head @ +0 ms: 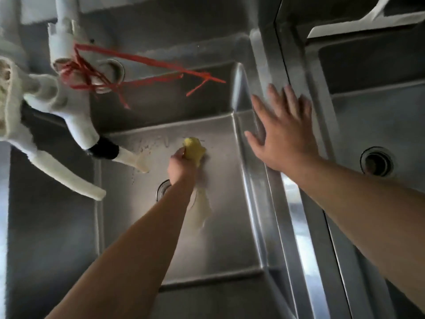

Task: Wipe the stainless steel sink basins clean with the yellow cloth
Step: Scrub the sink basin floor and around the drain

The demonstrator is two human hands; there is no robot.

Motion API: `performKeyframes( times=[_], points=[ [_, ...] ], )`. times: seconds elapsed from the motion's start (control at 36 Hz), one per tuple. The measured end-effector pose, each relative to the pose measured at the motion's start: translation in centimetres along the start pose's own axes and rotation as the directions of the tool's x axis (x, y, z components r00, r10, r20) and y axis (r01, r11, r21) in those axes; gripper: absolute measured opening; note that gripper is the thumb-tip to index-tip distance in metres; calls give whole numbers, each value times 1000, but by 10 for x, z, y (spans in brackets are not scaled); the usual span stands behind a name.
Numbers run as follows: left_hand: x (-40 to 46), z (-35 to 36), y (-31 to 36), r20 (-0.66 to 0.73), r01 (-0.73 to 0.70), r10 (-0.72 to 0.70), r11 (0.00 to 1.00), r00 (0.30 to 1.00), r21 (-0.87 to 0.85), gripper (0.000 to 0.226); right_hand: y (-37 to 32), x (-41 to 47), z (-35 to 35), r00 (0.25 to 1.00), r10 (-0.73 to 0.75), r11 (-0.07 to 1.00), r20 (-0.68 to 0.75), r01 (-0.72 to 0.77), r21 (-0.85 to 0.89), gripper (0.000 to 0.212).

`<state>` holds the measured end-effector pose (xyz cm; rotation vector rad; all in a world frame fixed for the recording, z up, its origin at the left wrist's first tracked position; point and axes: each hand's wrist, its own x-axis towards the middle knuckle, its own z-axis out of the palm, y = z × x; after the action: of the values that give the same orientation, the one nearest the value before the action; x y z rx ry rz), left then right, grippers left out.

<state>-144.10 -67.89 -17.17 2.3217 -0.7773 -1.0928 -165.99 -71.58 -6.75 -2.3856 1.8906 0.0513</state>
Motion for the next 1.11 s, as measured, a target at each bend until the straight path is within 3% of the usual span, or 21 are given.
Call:
performKeyframes(
  times=[0.17,0.25,0.31,0.47,0.64,0.83,1.11],
  points=[
    [54,45,22,-74,-209,235,945,969,251,59,1,0,4,999,12,1000,-41,-11,21,71],
    [64,70,15,221,-297,221,858,950,419,65,3,1,4,998,20,999,-53,-18,37,70],
    [64,81,10,293,-309,181,817,939,486,66,3,2,4,999,23,999,-47,-21,39,70],
    [65,103,19,137,-193,151,900,979,390,67,3,2,3,997,31,999,-71,-28,43,69],
    [60,133,44,401,-452,270,753,875,478,67,2,2,0,998,40,999,-44,-39,36,69],
    [63,118,20,512,-583,311,601,801,547,65,1,3,-1,998,50,998,-22,-50,27,71],
    [-9,100,-50,639,-706,325,468,697,531,64,2,5,-1,999,41,999,2,-41,-3,73]
  ],
)
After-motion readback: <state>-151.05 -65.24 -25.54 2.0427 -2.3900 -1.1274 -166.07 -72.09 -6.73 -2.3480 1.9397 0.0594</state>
